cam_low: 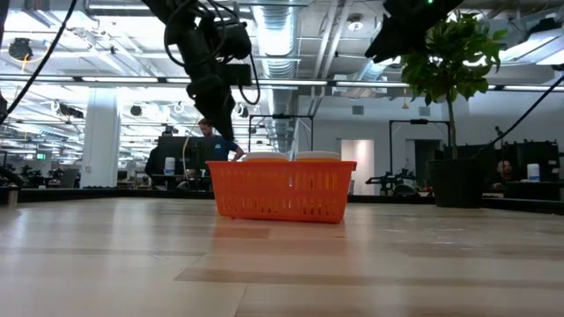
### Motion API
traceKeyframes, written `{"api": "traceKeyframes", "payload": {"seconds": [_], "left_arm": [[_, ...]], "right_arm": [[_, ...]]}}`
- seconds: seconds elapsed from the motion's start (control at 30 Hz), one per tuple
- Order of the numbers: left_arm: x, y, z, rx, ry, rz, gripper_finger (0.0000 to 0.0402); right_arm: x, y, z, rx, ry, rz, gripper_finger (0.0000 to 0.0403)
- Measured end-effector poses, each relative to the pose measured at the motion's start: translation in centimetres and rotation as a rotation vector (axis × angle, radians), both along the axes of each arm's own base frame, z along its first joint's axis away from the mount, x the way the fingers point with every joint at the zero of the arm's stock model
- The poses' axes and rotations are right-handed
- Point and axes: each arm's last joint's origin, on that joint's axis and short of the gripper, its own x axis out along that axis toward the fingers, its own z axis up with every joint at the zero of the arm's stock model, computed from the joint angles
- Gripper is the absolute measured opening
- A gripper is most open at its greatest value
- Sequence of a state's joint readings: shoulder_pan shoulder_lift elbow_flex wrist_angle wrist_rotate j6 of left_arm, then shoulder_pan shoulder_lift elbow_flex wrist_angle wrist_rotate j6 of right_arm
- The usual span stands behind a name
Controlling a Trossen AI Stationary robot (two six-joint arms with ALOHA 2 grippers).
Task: Pick and place pill bottles into a basket
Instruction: Put the orange pill bottle into the orange bin
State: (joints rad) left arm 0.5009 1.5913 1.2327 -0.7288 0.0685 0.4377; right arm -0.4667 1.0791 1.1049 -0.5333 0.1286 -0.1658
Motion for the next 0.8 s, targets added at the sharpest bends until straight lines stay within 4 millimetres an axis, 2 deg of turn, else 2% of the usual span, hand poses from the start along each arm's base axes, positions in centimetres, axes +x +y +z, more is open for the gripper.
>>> {"api": "traceKeyframes", "payload": {"seconds": [0.47, 0.8], "left_arm": [[-0.4, 0.4, -0.2, -0.016, 0.016, -0.013, 0.0307], [0.5, 1.0, -1.8, -0.055, 0.045, -0.074, 0.0307]], "right_arm": [[0.2, 0.1, -0.2, 0.03, -0.006, -0.009, 0.0265], [0.2, 0.0, -0.2, 0.03, -0.006, -0.013, 0.0265]]}}
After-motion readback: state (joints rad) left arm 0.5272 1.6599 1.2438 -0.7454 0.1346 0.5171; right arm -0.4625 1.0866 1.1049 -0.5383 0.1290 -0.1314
